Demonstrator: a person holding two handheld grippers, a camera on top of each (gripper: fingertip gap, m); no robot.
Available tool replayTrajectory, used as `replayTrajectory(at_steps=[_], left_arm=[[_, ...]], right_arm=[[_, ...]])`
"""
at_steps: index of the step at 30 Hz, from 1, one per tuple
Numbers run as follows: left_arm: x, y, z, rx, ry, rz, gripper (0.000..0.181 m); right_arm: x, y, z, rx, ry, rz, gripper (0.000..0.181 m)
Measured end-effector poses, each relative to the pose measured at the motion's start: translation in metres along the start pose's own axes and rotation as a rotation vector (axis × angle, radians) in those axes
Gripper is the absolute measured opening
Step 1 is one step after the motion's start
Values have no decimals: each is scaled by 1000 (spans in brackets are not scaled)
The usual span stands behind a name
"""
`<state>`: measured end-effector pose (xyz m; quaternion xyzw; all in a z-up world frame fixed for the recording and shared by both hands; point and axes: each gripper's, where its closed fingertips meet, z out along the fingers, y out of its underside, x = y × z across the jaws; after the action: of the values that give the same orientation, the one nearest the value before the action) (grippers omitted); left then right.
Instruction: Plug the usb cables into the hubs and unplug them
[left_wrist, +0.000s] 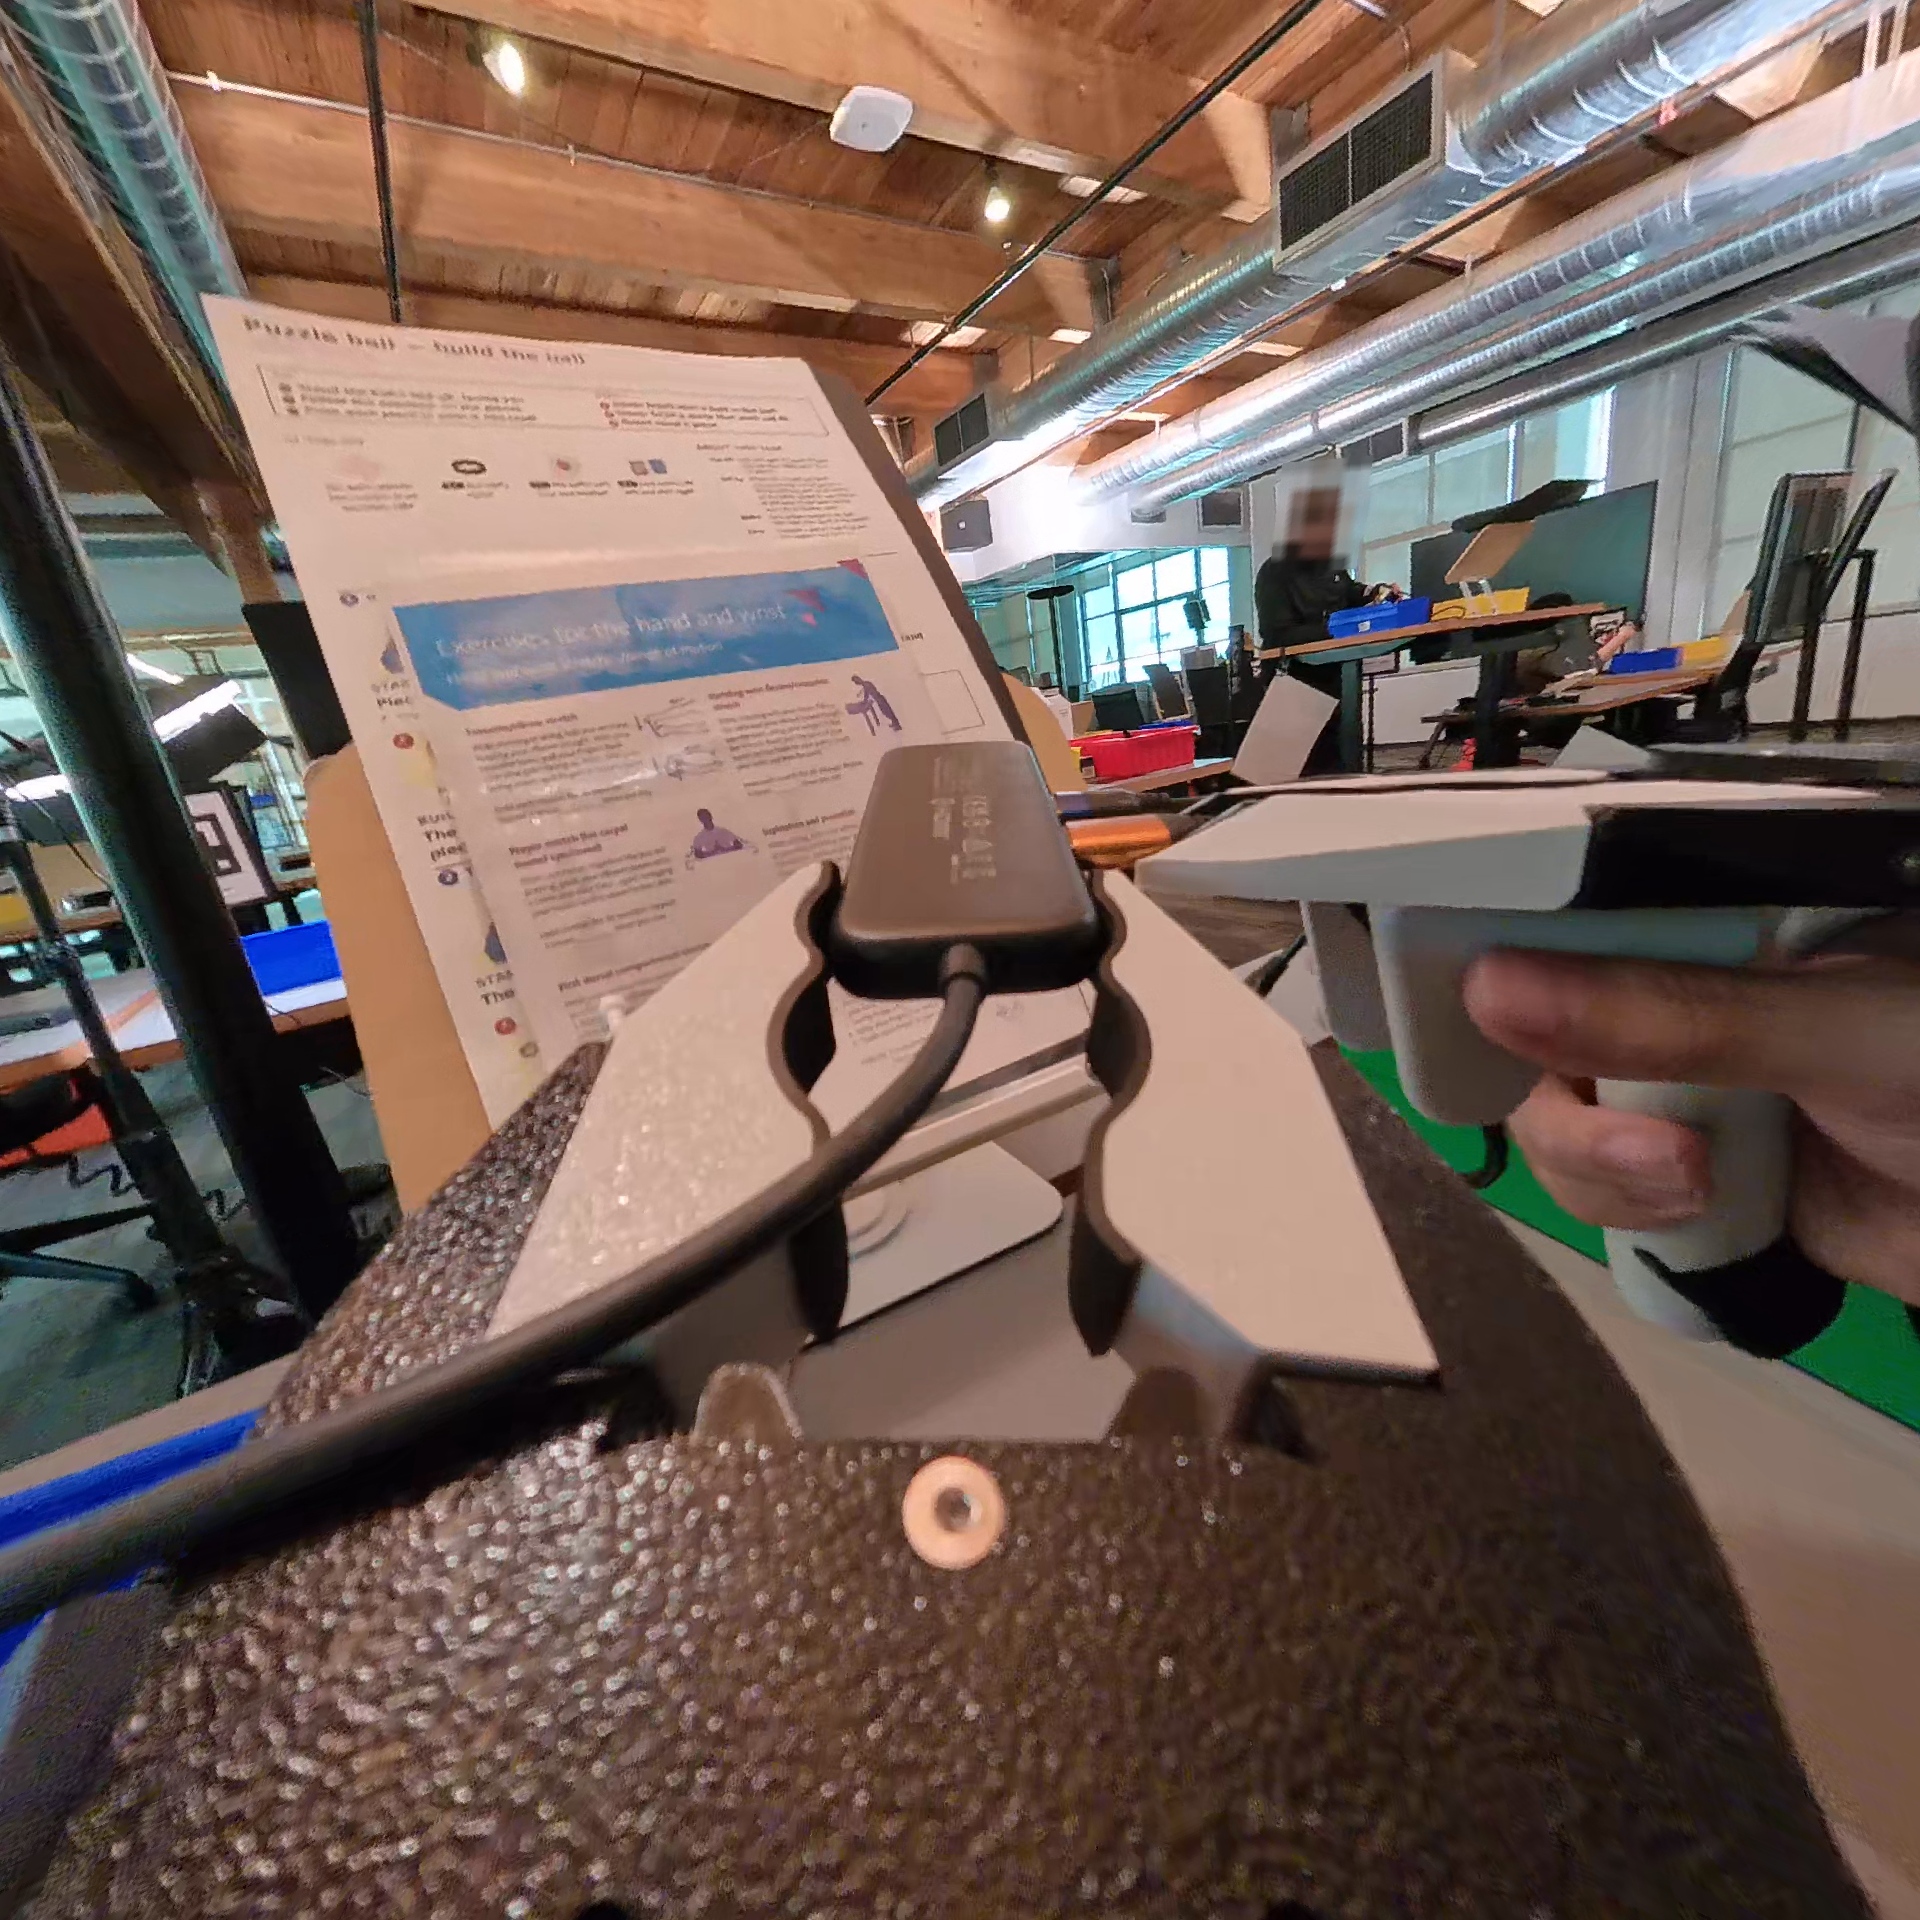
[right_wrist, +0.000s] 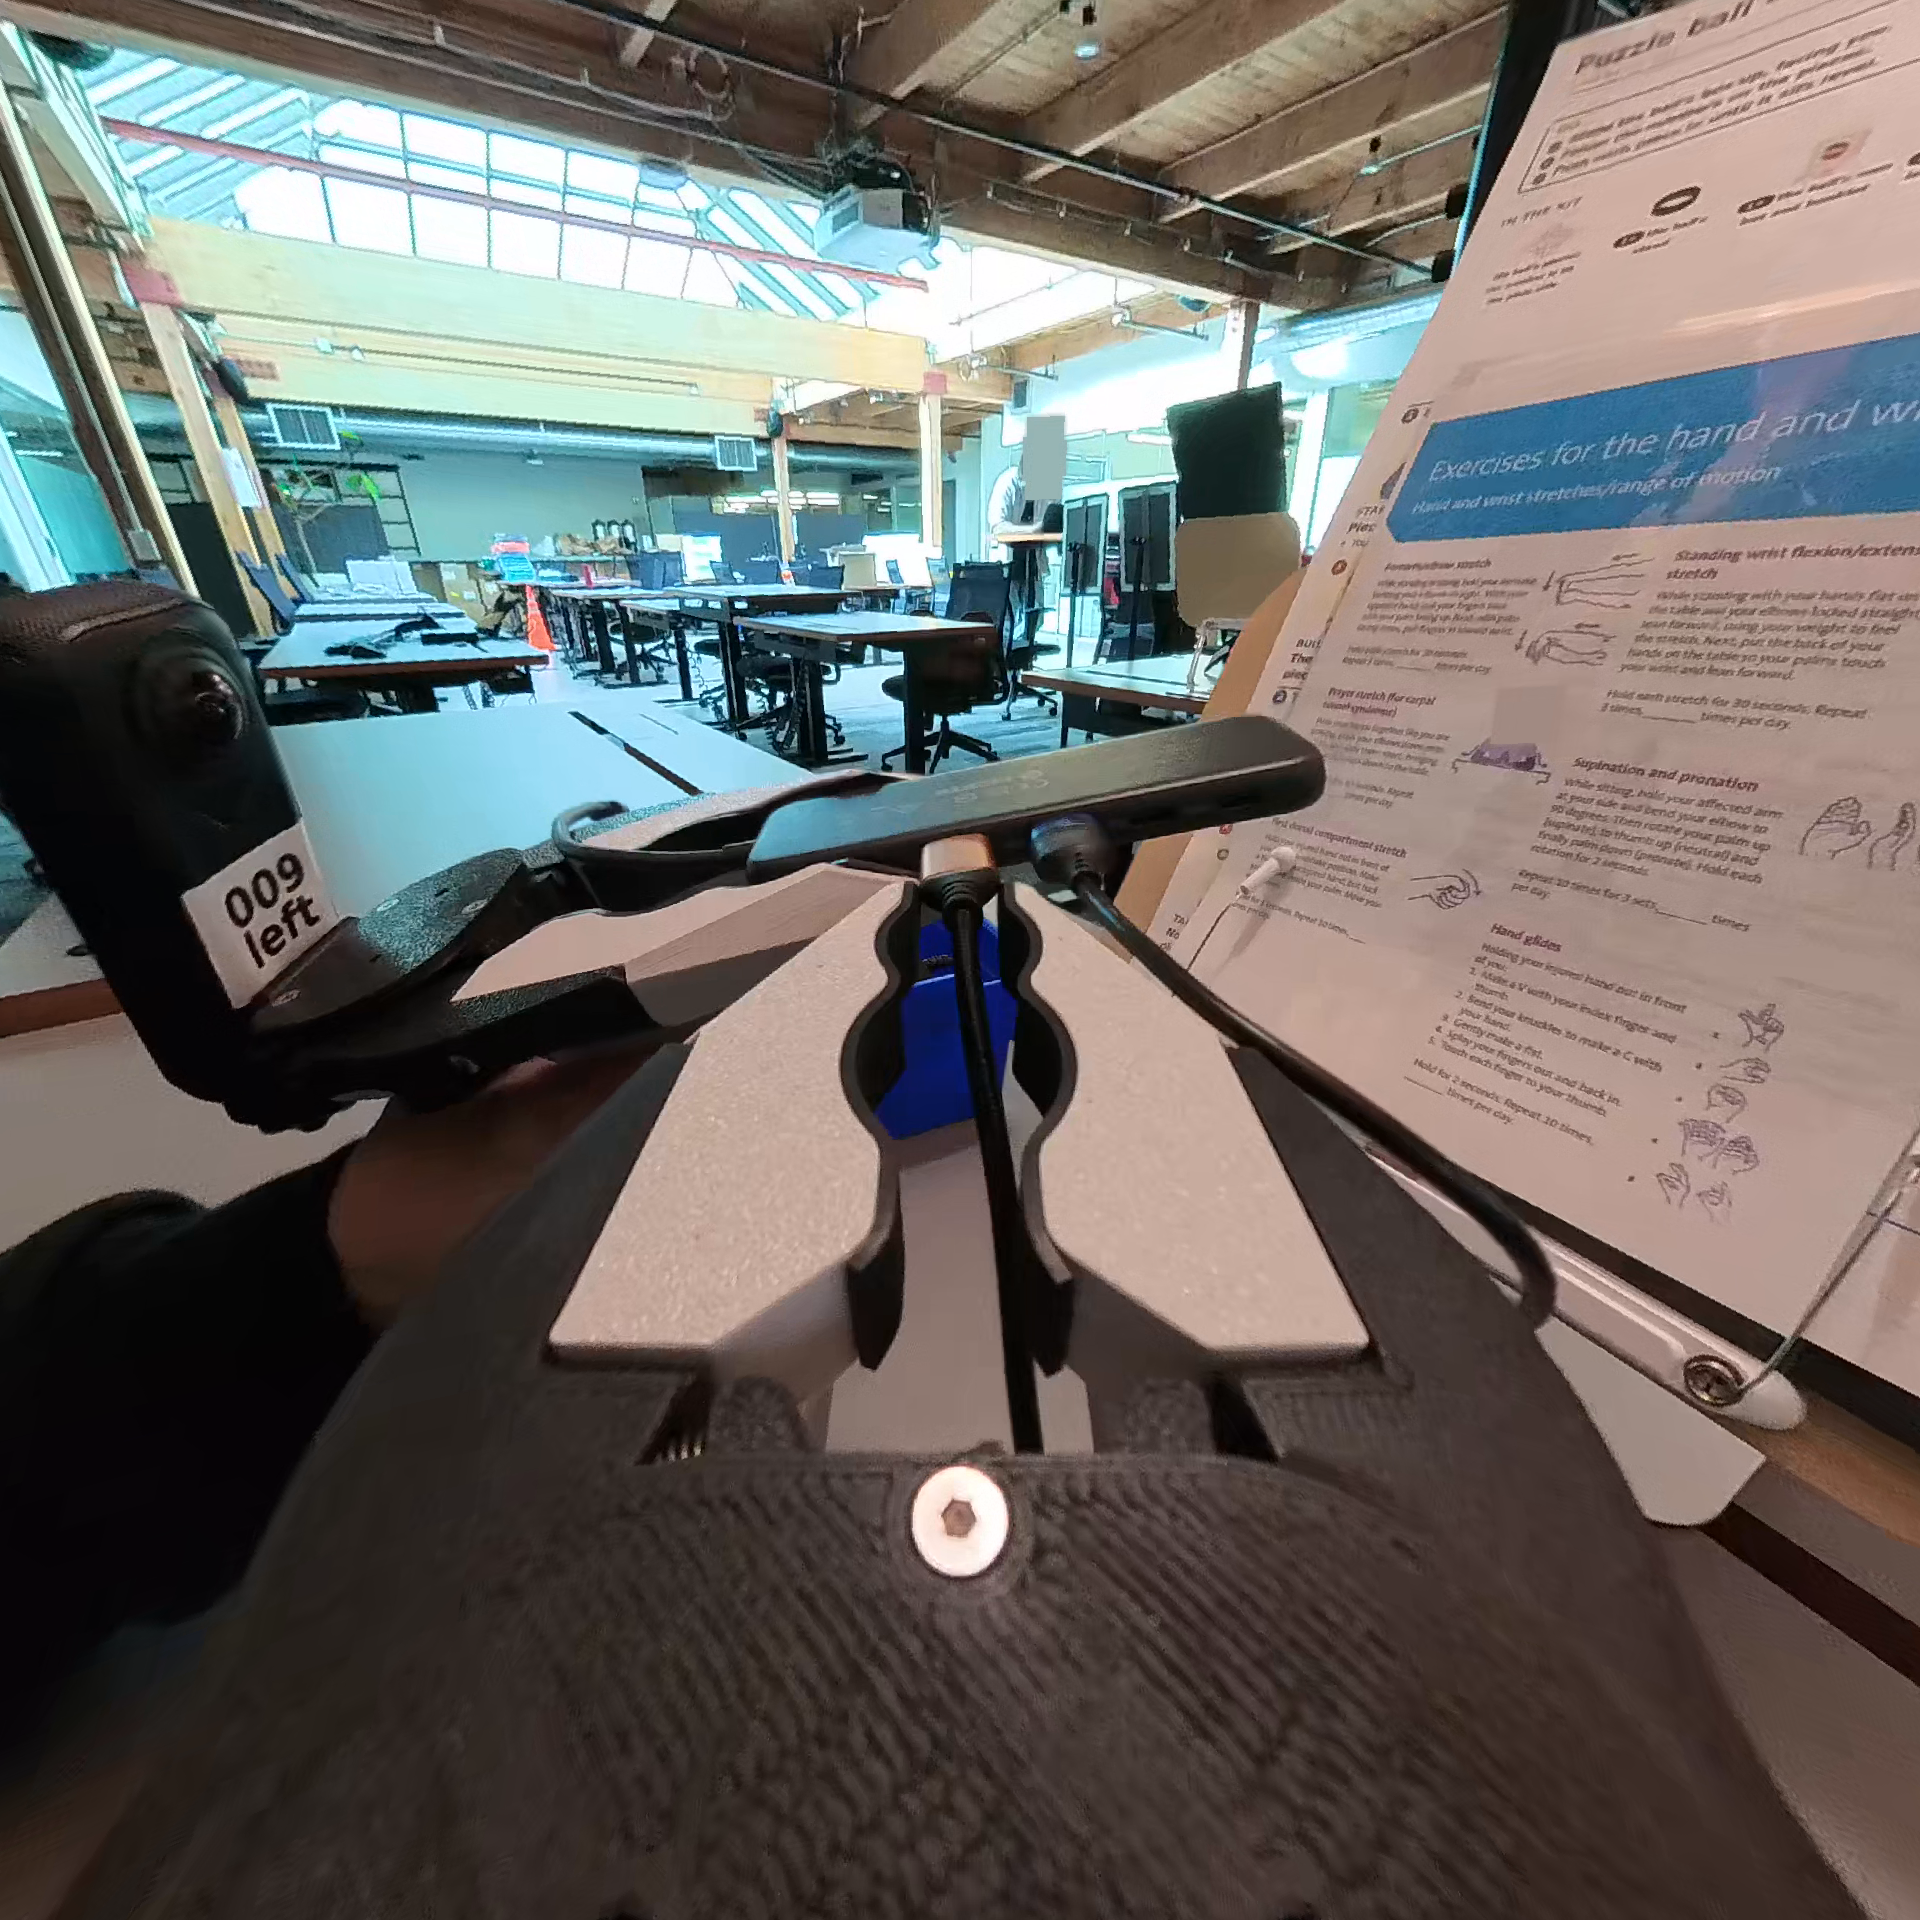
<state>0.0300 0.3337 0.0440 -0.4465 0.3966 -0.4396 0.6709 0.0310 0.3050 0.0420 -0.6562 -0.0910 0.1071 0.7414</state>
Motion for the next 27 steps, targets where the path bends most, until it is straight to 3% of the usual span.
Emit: replayTrajectory(at_steps=[7, 16, 18, 20, 22, 25, 27], left_arm=[[0, 13, 2, -17, -4, -45, 45], [-3, 17, 1, -81, -11, -47, 44], [-42, 18, -10, -92, -203, -114, 44], [-77, 18, -24, -103, -231, -169, 44], [-95, 2, -37, -42, -248, -167, 44], [-82, -16, -35, -15, -202, -109, 44], [-66, -20, -28, -12, -159, -80, 44]], right_arm=[[5, 6, 4, 39, 28, 68, 14], [3, 9, 3, -28, 52, -72, 15], [15, -2, -12, -17, 94, -111, 14], [24, -16, -30, -23, 82, -84, 14], [29, -50, -54, 68, 111, -107, 14], [30, -100, -100, 176, 164, -153, 14], [40, -130, -139, 260, 276, -182, 14]])
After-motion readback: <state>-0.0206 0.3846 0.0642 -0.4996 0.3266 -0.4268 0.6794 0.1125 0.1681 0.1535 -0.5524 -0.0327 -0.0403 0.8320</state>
